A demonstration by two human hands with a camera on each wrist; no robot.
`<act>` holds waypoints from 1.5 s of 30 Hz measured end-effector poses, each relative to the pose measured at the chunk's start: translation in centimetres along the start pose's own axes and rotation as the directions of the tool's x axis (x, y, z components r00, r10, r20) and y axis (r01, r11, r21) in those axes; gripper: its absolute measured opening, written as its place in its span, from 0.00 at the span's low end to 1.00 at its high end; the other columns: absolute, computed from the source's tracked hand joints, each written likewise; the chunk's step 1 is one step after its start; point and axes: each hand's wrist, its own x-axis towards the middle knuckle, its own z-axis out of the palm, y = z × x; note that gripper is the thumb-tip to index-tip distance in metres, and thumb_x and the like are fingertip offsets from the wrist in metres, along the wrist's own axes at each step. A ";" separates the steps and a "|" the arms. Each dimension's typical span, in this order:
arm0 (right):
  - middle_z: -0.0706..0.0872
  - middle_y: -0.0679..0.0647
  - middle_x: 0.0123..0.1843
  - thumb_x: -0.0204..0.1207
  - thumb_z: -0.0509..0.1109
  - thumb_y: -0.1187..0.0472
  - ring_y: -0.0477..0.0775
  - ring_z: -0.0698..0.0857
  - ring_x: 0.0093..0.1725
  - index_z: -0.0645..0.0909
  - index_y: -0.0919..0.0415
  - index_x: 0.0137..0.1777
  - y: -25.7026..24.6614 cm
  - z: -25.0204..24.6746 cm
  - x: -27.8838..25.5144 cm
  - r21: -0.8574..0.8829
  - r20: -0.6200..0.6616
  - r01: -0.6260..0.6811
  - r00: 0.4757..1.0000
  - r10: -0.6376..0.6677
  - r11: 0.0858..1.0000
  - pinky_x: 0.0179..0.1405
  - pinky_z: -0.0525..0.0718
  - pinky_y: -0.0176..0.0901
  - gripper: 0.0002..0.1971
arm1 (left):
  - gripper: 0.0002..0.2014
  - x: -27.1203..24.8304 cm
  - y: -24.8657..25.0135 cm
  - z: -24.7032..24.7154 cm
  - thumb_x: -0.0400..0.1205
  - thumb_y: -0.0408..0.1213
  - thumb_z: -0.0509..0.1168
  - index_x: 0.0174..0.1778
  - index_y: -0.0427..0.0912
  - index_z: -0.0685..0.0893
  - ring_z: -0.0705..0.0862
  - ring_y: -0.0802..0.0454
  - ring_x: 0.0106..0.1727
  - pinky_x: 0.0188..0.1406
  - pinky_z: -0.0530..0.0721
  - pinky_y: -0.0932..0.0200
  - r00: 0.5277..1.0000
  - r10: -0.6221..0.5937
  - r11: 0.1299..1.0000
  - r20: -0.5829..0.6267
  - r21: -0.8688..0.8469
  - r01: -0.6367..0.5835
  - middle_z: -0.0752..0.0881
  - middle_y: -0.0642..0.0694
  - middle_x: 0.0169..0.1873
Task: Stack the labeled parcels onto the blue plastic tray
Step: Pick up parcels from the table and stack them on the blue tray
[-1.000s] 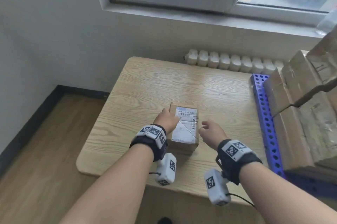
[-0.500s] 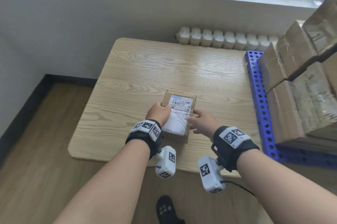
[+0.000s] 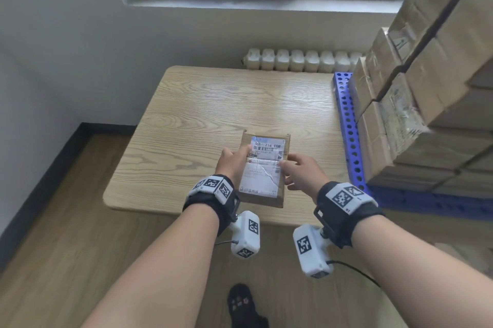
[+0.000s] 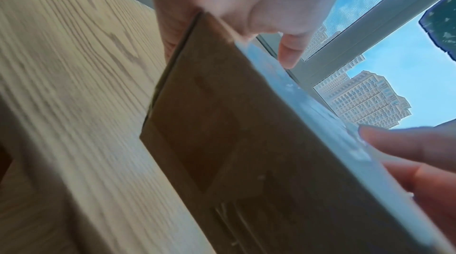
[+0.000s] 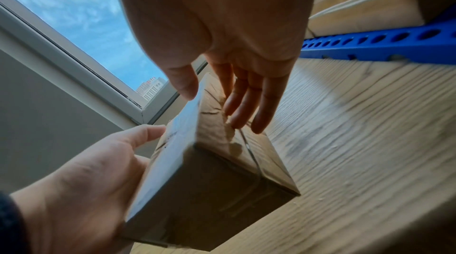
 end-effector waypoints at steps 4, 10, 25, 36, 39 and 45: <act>0.90 0.57 0.52 0.84 0.62 0.57 0.61 0.89 0.48 0.81 0.59 0.64 2.2 -2.9 -3.3 0.024 0.002 0.022 1.000 -0.022 0.999 0.53 0.88 0.59 0.14 | 0.47 -3.1 -0.8 2.9 0.59 0.67 0.64 0.67 0.35 0.79 0.90 0.41 0.49 0.29 0.84 0.57 0.999 0.025 0.990 0.034 -0.143 -0.020 0.88 0.37 0.54; 0.86 0.53 0.42 0.85 0.61 0.59 0.54 0.79 0.36 0.82 0.59 0.57 5.2 -7.7 -8.7 0.068 -0.038 0.084 0.996 -0.082 0.994 0.48 0.85 0.55 0.09 | 0.50 -7.4 -2.0 7.6 0.59 0.72 0.67 0.69 0.37 0.78 0.91 0.40 0.49 0.50 0.89 0.44 0.994 0.102 0.980 0.045 -0.177 -0.092 0.90 0.38 0.52; 0.85 0.53 0.65 0.78 0.71 0.51 0.52 0.84 0.62 0.75 0.55 0.75 11.8 -22.8 -20.0 0.329 -0.343 0.344 0.911 -0.228 0.879 0.50 0.85 0.45 0.26 | 0.47 -21.4 4.1 21.9 0.63 0.71 0.66 0.65 0.32 0.80 0.91 0.37 0.52 0.53 0.90 0.40 0.862 0.480 0.855 0.164 -0.310 -0.417 0.90 0.35 0.54; 0.92 0.54 0.53 0.70 0.70 0.46 0.55 0.90 0.51 0.83 0.51 0.66 8.9 -34.3 -25.5 0.398 -0.474 0.539 0.814 -0.337 0.742 0.46 0.83 0.50 0.24 | 0.46 -28.0 15.9 28.0 0.63 0.77 0.63 0.56 0.35 0.85 0.89 0.35 0.51 0.42 0.86 0.43 0.683 0.700 0.713 0.208 -0.150 -0.685 0.89 0.33 0.51; 0.91 0.56 0.49 0.73 0.69 0.44 0.56 0.89 0.44 0.86 0.52 0.60 7.3 -37.2 -26.1 0.389 -0.480 0.529 0.815 -0.324 0.755 0.36 0.79 0.45 0.19 | 0.42 -28.3 19.4 29.5 0.64 0.75 0.64 0.55 0.38 0.86 0.89 0.37 0.52 0.51 0.88 0.34 0.649 0.728 0.682 0.221 -0.140 -0.718 0.90 0.37 0.50; 0.89 0.55 0.44 0.75 0.70 0.45 0.55 0.86 0.42 0.88 0.54 0.55 5.1 -42.2 -24.6 0.358 -0.578 0.563 0.760 -0.296 0.745 0.39 0.77 0.46 0.16 | 0.40 -27.9 25.1 32.5 0.67 0.74 0.58 0.50 0.36 0.84 0.89 0.39 0.43 0.45 0.85 0.39 0.545 0.786 0.583 0.294 -0.058 -0.810 0.89 0.40 0.43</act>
